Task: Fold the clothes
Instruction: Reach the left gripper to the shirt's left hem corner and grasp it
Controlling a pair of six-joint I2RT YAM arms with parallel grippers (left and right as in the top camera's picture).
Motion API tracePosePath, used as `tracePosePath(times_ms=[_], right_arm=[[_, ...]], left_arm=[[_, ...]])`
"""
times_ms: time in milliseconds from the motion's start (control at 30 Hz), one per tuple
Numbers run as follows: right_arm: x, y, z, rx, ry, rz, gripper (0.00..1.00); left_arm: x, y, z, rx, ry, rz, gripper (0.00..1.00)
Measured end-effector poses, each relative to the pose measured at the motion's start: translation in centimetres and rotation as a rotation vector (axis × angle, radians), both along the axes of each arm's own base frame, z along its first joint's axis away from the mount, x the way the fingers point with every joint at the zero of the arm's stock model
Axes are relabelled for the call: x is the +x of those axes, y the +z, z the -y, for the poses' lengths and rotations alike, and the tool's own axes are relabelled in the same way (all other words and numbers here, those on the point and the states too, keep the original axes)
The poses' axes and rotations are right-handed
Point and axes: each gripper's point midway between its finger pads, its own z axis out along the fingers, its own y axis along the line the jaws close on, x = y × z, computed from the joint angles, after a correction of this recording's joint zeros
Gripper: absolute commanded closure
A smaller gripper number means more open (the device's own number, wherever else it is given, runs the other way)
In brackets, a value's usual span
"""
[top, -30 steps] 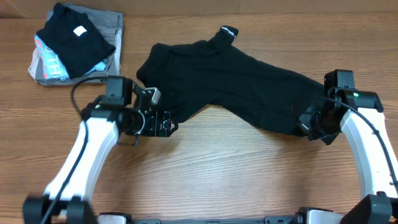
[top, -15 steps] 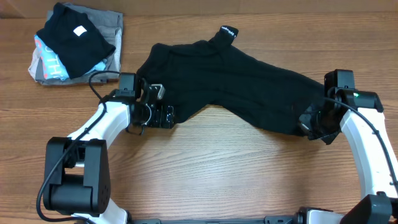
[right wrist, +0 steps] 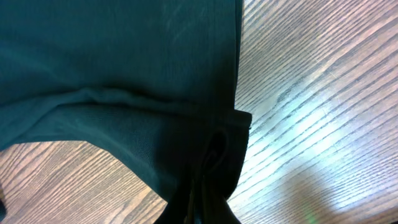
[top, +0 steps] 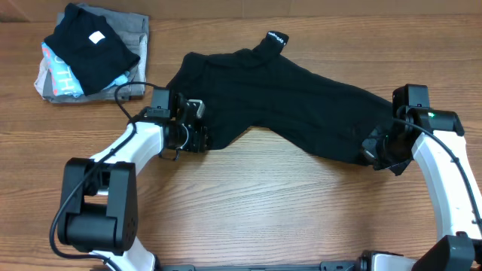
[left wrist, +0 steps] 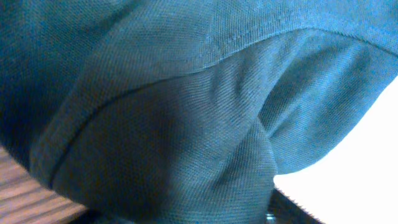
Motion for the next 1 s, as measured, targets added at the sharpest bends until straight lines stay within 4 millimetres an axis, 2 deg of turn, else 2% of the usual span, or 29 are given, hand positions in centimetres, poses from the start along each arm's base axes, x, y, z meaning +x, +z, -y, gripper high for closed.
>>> tracePosePath(times_ms=[67,100,333,567,600,667,700,767,800,1000], right_arm=[[0.0,0.0,0.0,0.0,0.0,0.0,0.96],[0.0,0.0,0.0,0.0,0.001,-0.001,0.96],[0.1,0.0,0.0,-0.001,0.001,0.003,0.96],[0.0,0.0,0.3,-0.016,0.002,-0.001,0.87],[-0.1,0.0,0.3,-0.015,0.0,-0.004,0.82],[-0.4,-0.1,0.2,-0.015,-0.002,-0.019,0.41],[-0.6,-0.1,0.2,-0.016,0.002,-0.026,0.31],[-0.7,-0.1,0.3,-0.017,0.006,-0.029,0.05],[-0.7,-0.1,0.3,-0.021,0.01,-0.03,0.0],[-0.5,-0.1,0.6,-0.041,0.022,-0.02,0.0]], left_arm=[[-0.1,-0.4,0.0,0.001,-0.003,-0.011,0.94],[-0.1,-0.5,0.0,0.004,-0.006,-0.011,0.96],[-2.0,-0.5,-0.3,0.017,-0.006,-0.116,0.96],[-5.0,2.0,-1.0,0.056,0.024,-0.28,0.96],[-5.4,2.5,-1.3,0.069,0.039,-0.293,0.96],[-5.9,3.1,-1.9,0.101,0.072,-0.309,0.96],[-6.2,3.3,-2.2,0.117,0.084,-0.316,0.96],[-6.5,3.4,-2.8,0.148,0.108,-0.33,0.96],[-6.7,3.4,-3.0,0.162,0.114,-0.336,0.96],[-7.2,3.2,-3.6,0.195,0.138,-0.363,0.96]])
